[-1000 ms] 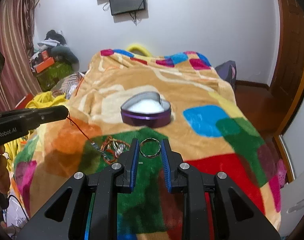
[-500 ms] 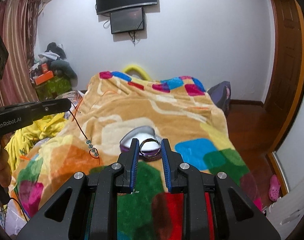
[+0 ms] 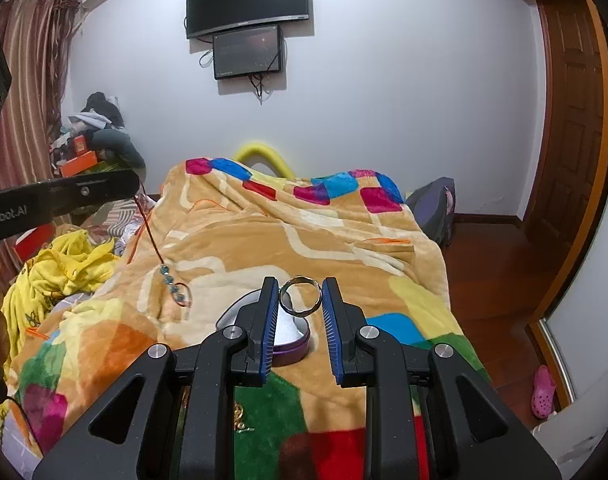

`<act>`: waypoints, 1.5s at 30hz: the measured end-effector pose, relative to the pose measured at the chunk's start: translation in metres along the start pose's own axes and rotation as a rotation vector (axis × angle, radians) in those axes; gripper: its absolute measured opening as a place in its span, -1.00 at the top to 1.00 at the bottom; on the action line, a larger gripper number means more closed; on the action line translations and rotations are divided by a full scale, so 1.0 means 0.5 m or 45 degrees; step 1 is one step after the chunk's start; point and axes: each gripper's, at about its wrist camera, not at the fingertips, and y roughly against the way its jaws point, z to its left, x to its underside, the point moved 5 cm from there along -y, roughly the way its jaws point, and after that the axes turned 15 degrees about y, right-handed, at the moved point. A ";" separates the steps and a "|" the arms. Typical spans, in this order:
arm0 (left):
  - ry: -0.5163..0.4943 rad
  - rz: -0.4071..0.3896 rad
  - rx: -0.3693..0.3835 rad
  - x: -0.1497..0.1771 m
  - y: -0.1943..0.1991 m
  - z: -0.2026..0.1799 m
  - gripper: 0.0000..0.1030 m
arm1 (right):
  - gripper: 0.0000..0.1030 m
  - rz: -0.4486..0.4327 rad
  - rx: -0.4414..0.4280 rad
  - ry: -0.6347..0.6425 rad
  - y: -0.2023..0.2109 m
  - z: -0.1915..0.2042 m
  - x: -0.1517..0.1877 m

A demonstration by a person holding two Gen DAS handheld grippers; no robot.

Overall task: Organize jewelry
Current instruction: 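Carry the silver ring and red beaded string over the purple heart tin with both grippers, then open both grippers to drop the ring and string into the tin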

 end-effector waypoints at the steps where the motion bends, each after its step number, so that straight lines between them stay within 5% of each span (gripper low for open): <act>1: 0.001 0.005 0.003 0.000 -0.005 -0.001 1.00 | 0.61 0.005 -0.011 -0.005 -0.008 -0.002 0.001; 28: 0.069 0.338 -0.029 0.089 -0.244 0.052 1.00 | 0.61 0.278 -0.276 0.056 -0.177 0.018 0.064; 45: 0.046 0.460 -0.049 0.143 -0.267 0.082 0.99 | 0.61 0.379 -0.325 0.122 -0.210 0.043 0.078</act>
